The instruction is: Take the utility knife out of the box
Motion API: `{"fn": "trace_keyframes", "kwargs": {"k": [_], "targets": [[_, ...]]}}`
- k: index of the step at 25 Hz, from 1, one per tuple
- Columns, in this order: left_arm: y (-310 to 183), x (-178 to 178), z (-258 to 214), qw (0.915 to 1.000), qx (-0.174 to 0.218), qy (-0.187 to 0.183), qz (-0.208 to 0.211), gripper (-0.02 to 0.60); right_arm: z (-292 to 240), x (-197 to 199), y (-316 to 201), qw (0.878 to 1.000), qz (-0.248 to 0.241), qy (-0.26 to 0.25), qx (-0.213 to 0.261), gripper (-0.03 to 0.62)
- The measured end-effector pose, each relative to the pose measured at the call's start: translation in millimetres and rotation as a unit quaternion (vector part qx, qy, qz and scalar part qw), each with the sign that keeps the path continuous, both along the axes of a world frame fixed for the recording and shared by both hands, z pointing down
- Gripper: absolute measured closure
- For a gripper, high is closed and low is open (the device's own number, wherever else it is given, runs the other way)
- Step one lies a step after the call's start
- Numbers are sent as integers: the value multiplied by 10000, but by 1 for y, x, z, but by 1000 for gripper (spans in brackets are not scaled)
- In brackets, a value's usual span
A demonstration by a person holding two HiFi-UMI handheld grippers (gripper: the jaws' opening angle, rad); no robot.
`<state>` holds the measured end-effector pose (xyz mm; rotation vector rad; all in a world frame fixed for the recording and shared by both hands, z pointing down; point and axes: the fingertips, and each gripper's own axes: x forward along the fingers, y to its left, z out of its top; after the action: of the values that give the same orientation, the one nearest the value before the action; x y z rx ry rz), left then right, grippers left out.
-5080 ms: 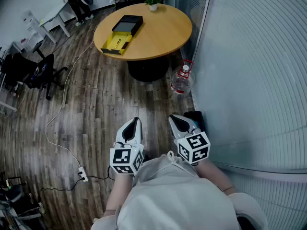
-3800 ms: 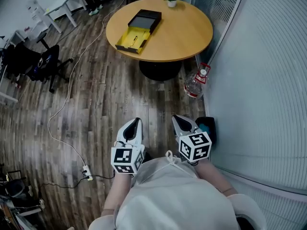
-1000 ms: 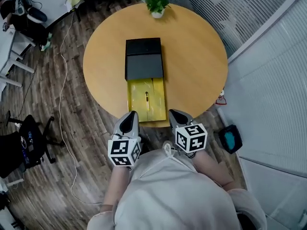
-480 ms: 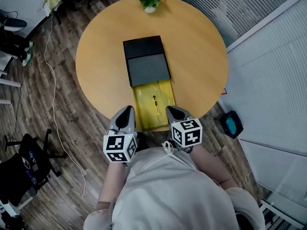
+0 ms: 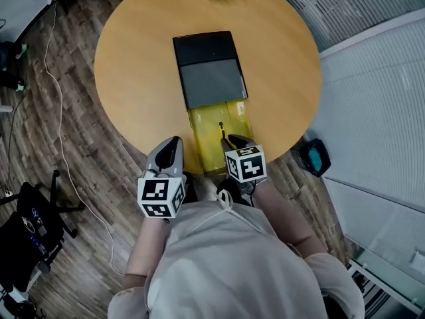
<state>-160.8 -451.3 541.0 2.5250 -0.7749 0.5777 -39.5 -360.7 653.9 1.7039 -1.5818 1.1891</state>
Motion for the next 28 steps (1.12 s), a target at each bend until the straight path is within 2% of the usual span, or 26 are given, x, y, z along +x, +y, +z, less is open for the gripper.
{"fn": "trace_keyframes", "kwargs": {"k": [8,12,18,24,28], "targets": [[-14,-20,27,9997,-190,-126,13,575,40,-2,-13,9971,8,204,-728,475],[-14,-32,35,9995,-262,-172,-63,575,47,1,-13,9932,-13,493,-1052,523],[-10,-43,37,9992,-309,-183,-201,575,48,0,-12,9952,-117,475,-843,526],[-4,-43,29,9994,-216,-177,-226,575,46,0,-11,9942,-224,519,-919,530],[-1,-40,16,9997,-105,-101,-210,575,36,-6,-4,9967,-78,278,-764,530]]}}
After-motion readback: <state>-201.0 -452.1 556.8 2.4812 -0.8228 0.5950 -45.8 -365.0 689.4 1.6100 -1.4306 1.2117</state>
